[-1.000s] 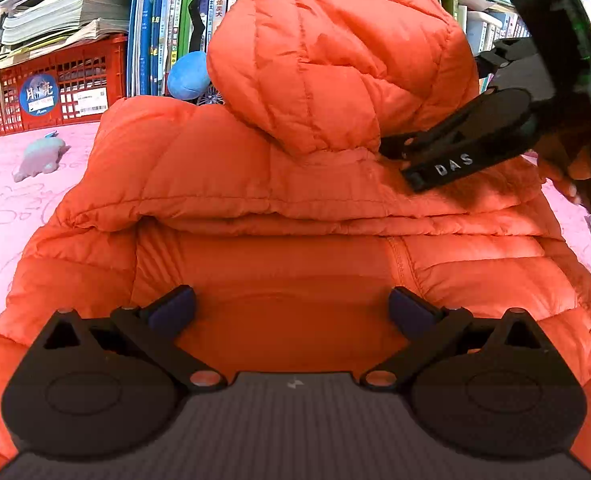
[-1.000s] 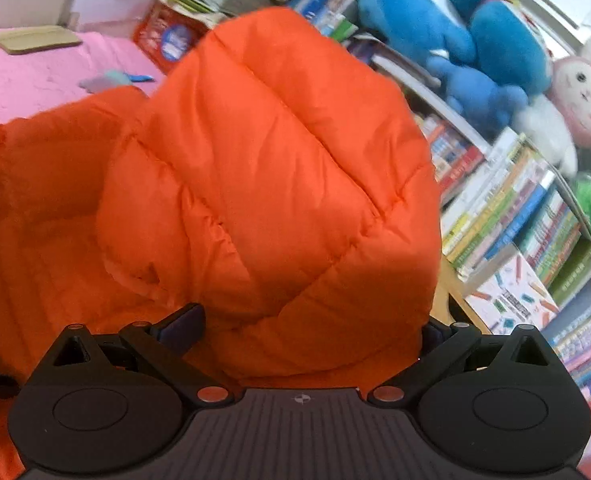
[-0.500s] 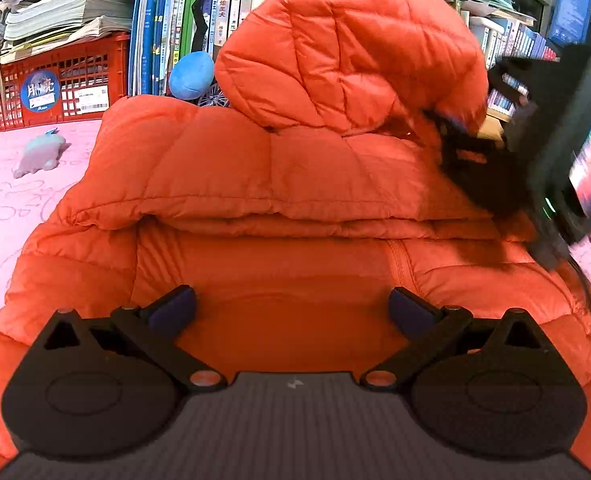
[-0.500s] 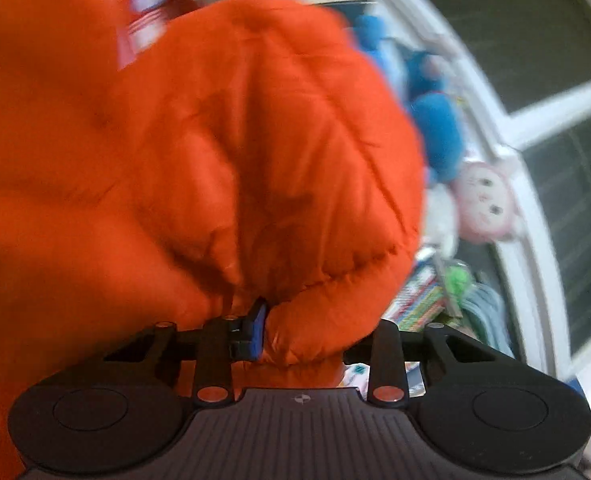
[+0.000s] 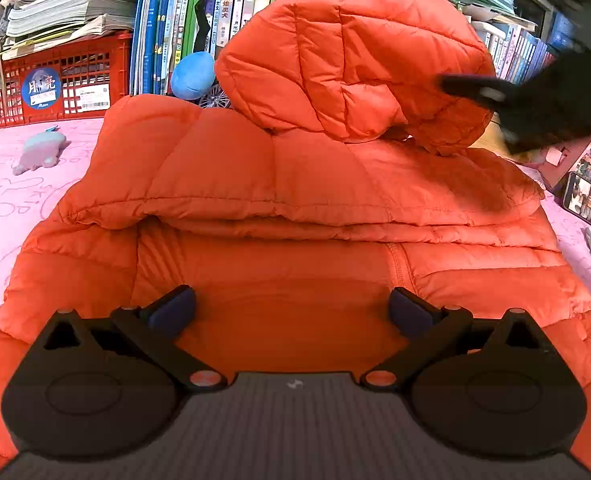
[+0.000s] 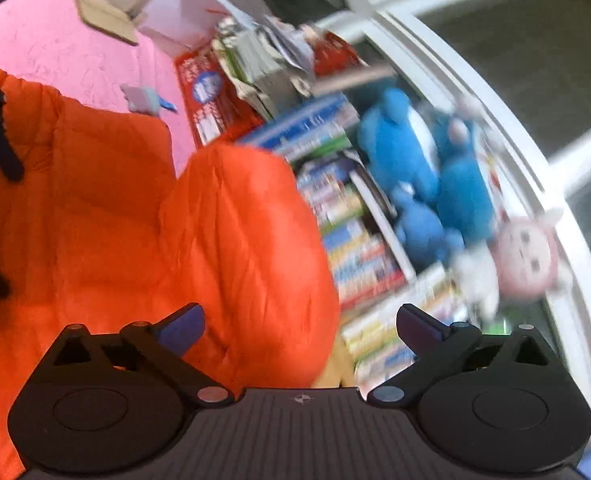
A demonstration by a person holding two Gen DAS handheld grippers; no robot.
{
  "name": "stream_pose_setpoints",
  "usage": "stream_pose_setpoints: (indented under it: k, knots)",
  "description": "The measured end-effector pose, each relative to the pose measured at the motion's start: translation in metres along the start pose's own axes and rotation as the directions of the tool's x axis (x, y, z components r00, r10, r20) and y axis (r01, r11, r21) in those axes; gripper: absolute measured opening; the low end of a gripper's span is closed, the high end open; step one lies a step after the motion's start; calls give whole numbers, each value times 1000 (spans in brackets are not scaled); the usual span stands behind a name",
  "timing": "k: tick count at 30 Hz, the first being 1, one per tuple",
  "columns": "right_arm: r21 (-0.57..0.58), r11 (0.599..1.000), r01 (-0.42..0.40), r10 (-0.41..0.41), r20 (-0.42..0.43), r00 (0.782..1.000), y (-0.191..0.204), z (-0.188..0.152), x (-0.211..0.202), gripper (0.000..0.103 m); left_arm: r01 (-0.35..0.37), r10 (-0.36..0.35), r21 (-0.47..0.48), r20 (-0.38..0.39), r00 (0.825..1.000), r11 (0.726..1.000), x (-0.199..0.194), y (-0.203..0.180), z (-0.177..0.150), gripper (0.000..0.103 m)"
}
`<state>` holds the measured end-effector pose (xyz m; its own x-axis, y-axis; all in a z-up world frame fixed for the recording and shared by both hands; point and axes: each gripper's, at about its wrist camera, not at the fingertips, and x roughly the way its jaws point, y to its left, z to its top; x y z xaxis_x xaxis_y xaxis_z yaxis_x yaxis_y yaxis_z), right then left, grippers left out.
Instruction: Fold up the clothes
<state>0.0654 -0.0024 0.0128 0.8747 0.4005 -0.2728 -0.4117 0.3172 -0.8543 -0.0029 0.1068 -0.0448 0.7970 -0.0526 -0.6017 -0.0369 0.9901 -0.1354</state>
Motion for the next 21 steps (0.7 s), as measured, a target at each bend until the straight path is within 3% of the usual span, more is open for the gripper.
stream_pose_setpoints:
  k: [5,6,7,9,10,12,15,18,21]
  knots:
    - [17,998,-53,55,-179,982,1,15,73,103,1,-1,0,0,1000,1000,0,1,0,103]
    - [29,999,-45,50,-212,976,4,14,82,97,1,-1,-1,0,1000,1000,0,1,0,103]
    - [46,998,-45,55,-230,972,7,13,88,76,2,-2,-2,1,1000,1000,-1,1,-1,103]
    - [19,999,25,-21,-209,978,16,12,85,45,4,-4,-3,2,1000,1000,-1,1,-1,103]
    - [1,998,68,-66,-194,979,20,12,82,38,4,-4,-4,2,1000,1000,-1,1,-1,103]
    - [-62,970,236,-240,-88,967,31,10,69,35,6,-6,-6,3,1000,1000,-1,2,-1,103]
    - [-54,897,439,-435,65,898,42,5,46,35,6,-6,-6,2,1000,1000,-1,2,-1,103]
    - [-92,873,478,-466,127,876,60,-9,30,33,5,-5,-5,2,1000,1000,-1,2,-1,103]
    - [-157,904,398,-384,115,916,83,-25,21,30,4,-4,-5,2,1000,1000,-1,2,-1,103]
